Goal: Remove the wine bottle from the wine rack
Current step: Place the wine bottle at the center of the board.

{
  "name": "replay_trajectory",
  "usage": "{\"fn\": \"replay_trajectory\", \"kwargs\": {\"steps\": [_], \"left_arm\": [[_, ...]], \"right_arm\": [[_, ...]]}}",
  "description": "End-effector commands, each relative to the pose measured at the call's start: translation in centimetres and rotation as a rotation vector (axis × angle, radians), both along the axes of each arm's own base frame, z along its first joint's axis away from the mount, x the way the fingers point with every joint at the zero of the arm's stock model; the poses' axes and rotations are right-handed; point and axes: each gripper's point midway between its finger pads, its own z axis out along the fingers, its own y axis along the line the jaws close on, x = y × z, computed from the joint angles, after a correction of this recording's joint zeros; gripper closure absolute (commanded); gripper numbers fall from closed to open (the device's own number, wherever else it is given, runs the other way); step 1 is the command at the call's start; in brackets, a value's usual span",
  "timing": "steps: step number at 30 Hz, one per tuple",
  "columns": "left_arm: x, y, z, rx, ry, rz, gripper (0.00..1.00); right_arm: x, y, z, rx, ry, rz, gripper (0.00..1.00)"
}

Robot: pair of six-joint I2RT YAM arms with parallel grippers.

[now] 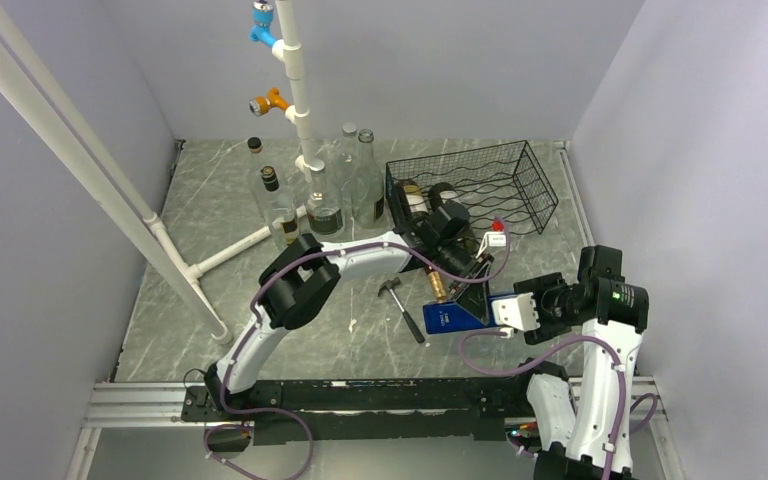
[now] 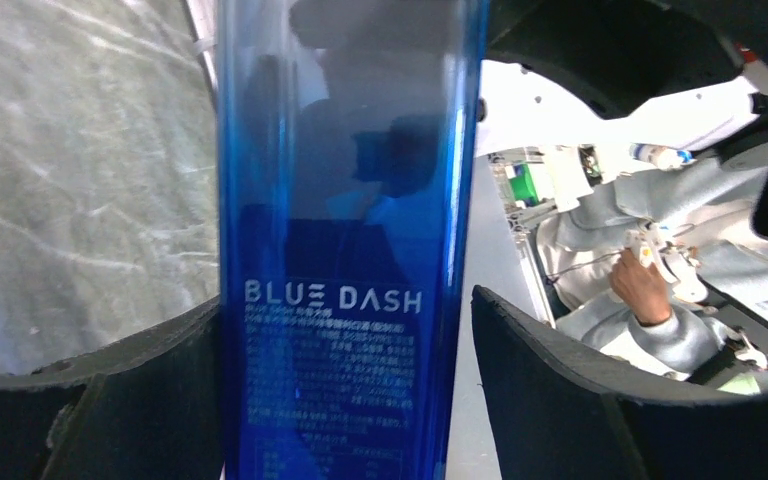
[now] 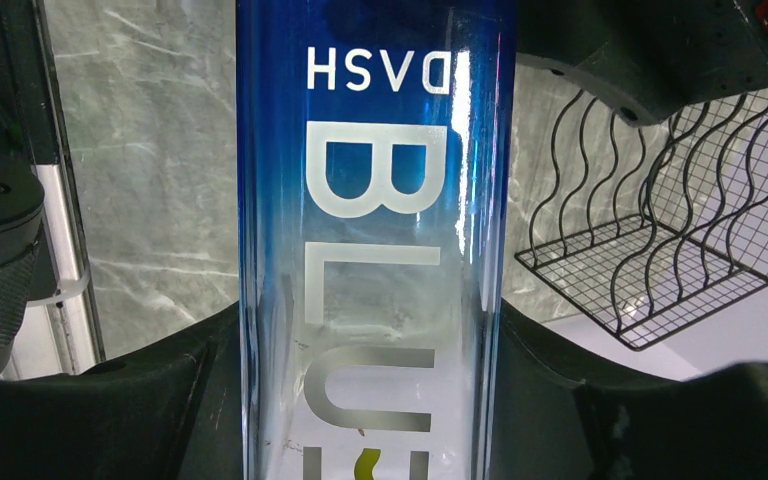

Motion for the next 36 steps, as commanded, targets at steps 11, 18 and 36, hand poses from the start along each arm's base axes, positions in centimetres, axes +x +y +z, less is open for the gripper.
{"fn": "replay_trajectory", "kwargs": {"steps": [11, 18, 36], "left_arm": [[-2.6, 1.2, 4.3, -0.144, 0.106, -0.204, 0.53], [-2.6, 1.1, 4.6, -0.15, 0.113, -0.214, 1.0], [-1.2, 1.1, 4.9, -0.163, 0.097, -0.138, 1.0]], "right_arm": [[2.9, 3.5, 3.6, -0.045, -0.323, 0.421, 1.0], [2.8, 3.5, 3.3, -0.043, -0.318, 0.419, 0.91], [2.5, 3.7, 2.2, -0.011, -0.292, 0.397, 0.06]]}}
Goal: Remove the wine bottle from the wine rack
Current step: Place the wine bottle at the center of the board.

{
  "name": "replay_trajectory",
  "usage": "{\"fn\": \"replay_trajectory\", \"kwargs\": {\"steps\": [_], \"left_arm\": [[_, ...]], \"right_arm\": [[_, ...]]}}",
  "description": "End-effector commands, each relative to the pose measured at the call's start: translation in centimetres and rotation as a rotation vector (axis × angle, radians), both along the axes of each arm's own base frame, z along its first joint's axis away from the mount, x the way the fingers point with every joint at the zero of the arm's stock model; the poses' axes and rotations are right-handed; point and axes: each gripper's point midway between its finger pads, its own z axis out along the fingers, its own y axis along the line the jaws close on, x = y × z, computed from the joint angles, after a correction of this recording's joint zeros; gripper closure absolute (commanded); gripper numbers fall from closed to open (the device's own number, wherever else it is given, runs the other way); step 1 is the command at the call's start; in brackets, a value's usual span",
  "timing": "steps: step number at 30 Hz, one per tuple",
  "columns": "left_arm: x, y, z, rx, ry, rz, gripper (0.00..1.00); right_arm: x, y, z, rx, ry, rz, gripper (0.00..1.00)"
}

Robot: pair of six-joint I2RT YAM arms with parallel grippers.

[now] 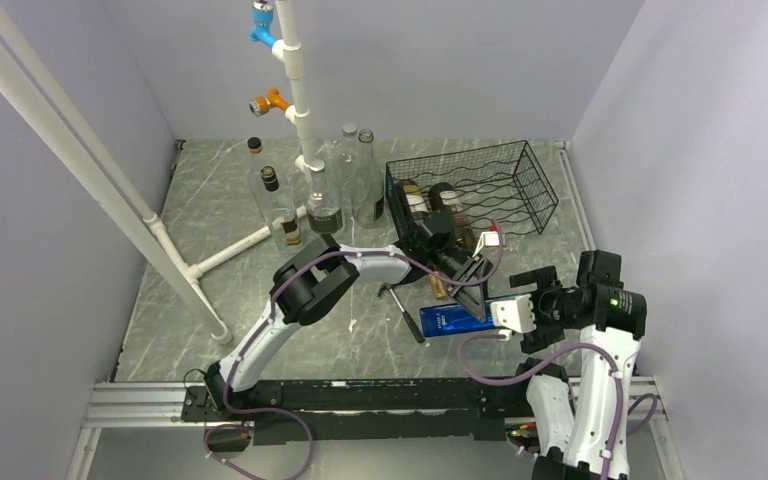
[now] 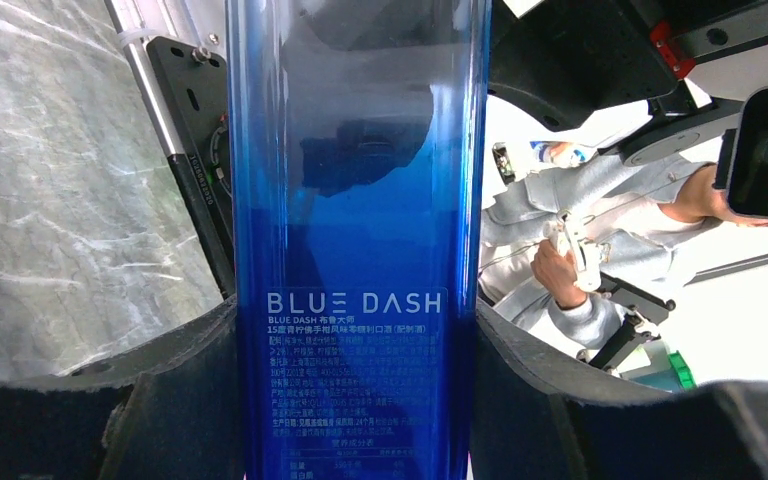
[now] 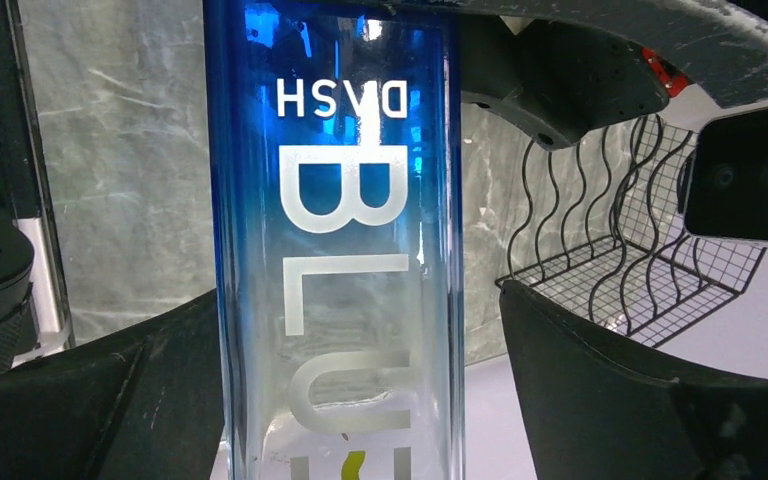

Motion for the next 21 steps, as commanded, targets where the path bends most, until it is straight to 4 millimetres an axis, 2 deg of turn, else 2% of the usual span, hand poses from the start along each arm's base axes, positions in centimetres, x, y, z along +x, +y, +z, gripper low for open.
{"fn": "replay_trajectory", "kwargs": {"steps": [1, 3, 6, 12, 15, 21], "left_arm": [[-0.4, 0.6, 5.0, -0.135, -0.096, -0.02, 1.0], [-0.1, 0.6, 4.9, -0.13, -0.095, -0.006, 1.0], [0.8, 0.9, 5.0, -0.127, -0.093, 0.034, 1.0], [2.1, 1.9, 5.1, -0.122, -0.099, 0.122, 1.0], [2.4, 2.3, 5.4, -0.133, -0.114, 0.15, 1.0], [2.6, 2.9, 6.3, -0.145, -0.156, 0.201, 1.0]], "right_arm": [[2.4, 2.4, 2.6, -0.074, -0.276, 0.36, 0.03], [2.2, 2.8, 3.0, -0.042, -0.271, 0.35, 0.01], [1.3, 3.5, 3.3, 0.017, -0.237, 0.341, 0.0], [0.8, 5.2, 4.4, 0.145, -0.255, 0.31, 0.0], [0.5, 7.0, 6.0, 0.285, -0.254, 0.285, 0.0], [-1.1, 10.5, 11.0, 0.618, -0.184, 0.228, 0.0]]}}
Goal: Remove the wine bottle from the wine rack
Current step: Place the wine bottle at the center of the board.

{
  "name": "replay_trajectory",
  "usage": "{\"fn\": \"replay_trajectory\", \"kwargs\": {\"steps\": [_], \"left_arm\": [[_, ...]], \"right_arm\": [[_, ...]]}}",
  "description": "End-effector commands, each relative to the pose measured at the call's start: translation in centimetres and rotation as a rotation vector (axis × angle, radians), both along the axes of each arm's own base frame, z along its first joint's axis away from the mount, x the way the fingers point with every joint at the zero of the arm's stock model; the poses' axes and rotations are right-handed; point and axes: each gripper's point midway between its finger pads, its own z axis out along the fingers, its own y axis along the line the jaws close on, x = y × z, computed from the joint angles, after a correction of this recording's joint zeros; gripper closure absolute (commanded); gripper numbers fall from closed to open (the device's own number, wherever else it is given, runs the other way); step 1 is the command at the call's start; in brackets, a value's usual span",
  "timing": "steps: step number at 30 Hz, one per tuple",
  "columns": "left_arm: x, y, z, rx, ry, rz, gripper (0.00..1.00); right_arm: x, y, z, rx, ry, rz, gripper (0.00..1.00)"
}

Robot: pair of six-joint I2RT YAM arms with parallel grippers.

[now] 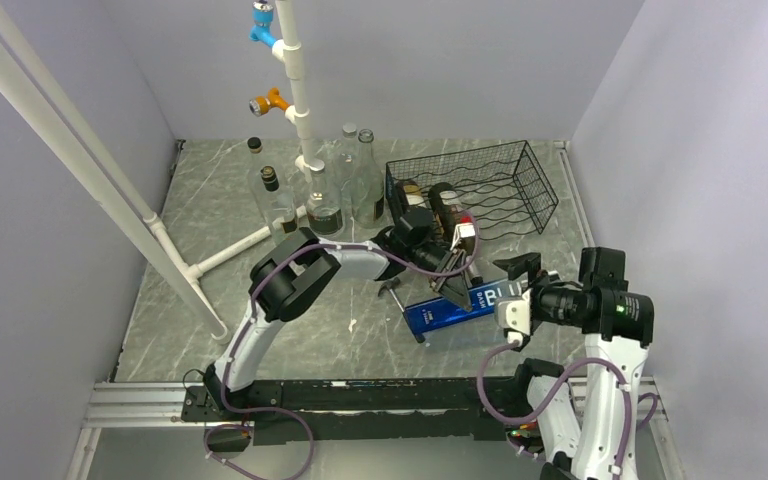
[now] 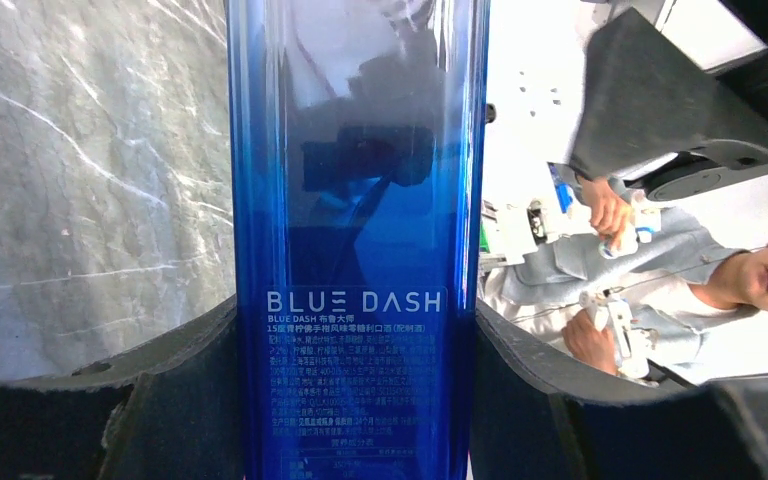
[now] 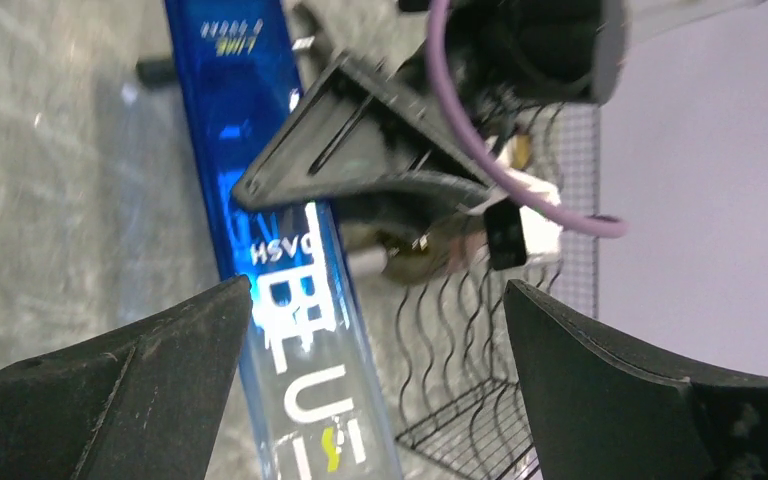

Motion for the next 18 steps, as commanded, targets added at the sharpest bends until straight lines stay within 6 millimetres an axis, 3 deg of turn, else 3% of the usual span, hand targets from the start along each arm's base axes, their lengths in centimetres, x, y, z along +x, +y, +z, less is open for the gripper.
{"fn": "replay_trajectory", "kwargs": {"steps": [1, 10, 14, 18], "left_arm": [[-0.4, 0.7, 8.4, -0.206, -0.194, 0.015, 1.0], [-0.7, 2.2, 10.2, -0.23, -0.273, 0.108, 1.0], [-0.4, 2.6, 11.0, -0.244, -0.305, 0.186, 1.0], [0.5, 2.9, 11.3, -0.223, -0.333, 0.302, 1.0]], "right_arm": [[-1.6, 4.0, 6.3, 0.328, 0.009, 0.058, 0.0], [0.0, 5.1, 14.6, 0.781, 0.415, -0.148, 0.0], [1.1, 4.9, 16.8, 0.915, 0.526, -0.241, 0.0], [1.1, 4.8, 17.6, 0.968, 0.593, -0.273, 0.0]]}}
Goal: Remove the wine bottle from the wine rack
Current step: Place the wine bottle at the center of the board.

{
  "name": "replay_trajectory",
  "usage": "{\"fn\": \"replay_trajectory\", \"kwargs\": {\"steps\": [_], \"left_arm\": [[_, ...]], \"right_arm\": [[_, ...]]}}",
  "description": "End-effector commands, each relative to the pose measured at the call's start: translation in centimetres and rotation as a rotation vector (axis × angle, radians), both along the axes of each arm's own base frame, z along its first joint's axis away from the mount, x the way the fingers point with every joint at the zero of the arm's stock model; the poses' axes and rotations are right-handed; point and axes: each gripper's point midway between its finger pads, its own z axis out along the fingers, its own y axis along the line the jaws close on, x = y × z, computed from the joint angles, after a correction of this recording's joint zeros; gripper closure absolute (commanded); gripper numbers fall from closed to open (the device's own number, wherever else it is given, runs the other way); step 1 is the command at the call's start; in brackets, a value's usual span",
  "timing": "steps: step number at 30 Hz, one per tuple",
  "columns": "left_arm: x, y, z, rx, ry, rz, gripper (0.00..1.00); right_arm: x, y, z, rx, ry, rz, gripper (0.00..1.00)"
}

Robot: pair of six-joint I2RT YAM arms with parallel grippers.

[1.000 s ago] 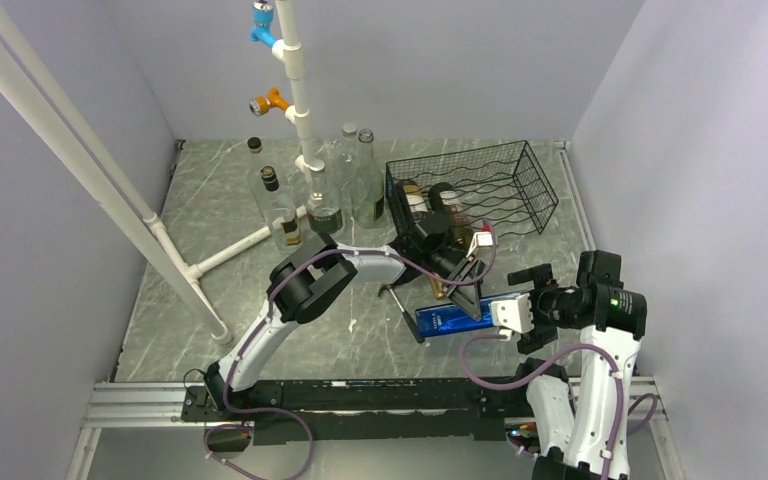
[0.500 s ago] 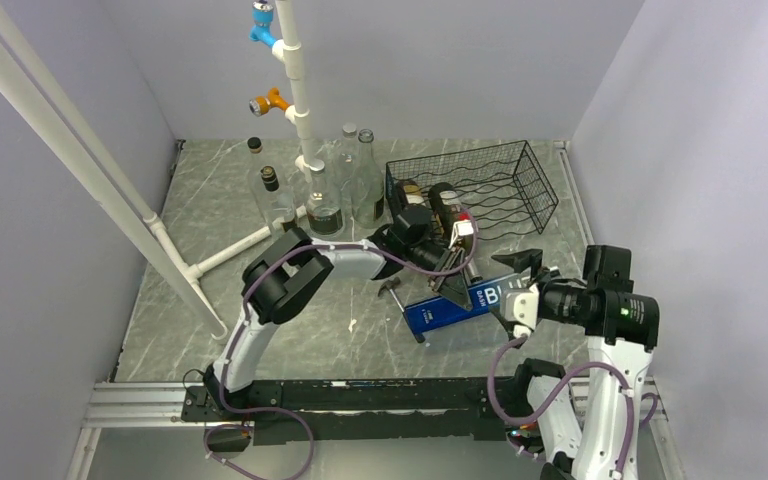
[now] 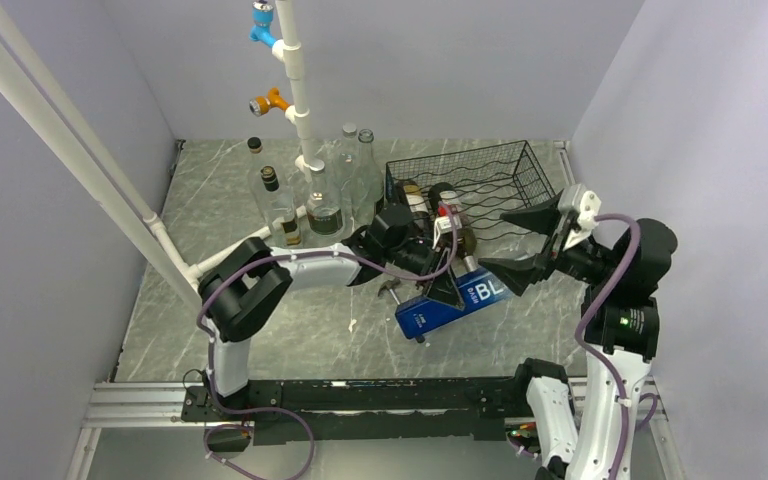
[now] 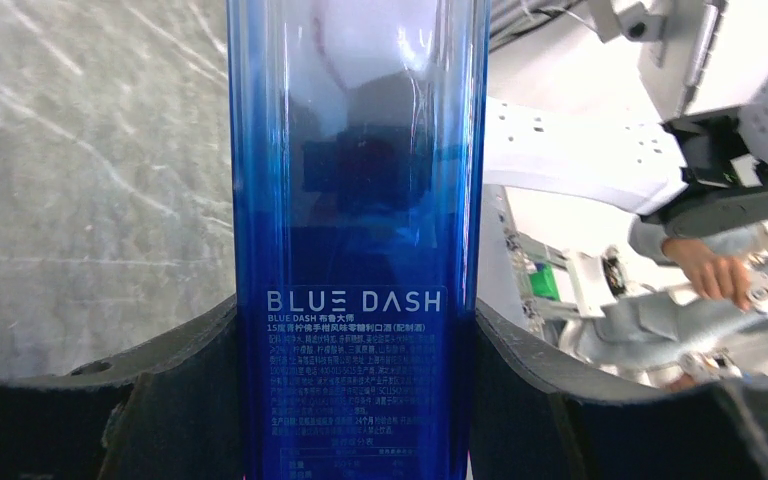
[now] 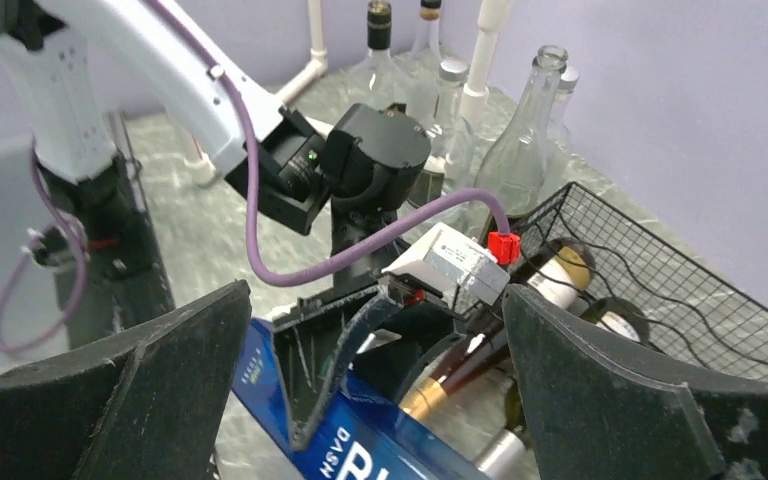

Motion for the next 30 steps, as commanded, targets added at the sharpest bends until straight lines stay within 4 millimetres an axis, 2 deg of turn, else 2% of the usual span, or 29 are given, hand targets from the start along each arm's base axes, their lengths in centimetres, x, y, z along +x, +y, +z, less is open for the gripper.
{"fn": "replay_trajectory", "kwargs": {"steps": [1, 5, 10, 17, 30], "left_arm": [[1.4, 0.4, 6.3, -0.149, -0.169, 0.15, 1.0], [2.8, 1.3, 6.6, -0.149, -0.209, 0.323, 1.0], [3.2, 2.6, 8.4, -0.206, -0.273, 0.469, 1.0], [3.8, 4.1, 9.8, -0.261, -0.356, 0.663, 1.0], [5.5, 5.7, 10.7, -0.273, -0.539, 1.016, 1.0]], "right_arm": [[-0.6, 0.5, 3.2, 0.146, 0.12, 0.001, 0.0], [0.1, -0.2, 2.4, 0.176, 0.182, -0.062, 0.0], [1.3, -0.7, 1.0, 0.236, 0.292, -0.104, 0.01], [2.8, -1.6, -1.2, 0.296, 0.432, -0.179, 0.02], [5.4, -3.6, -6.3, 0.26, 0.648, -0.325, 0.04]]}}
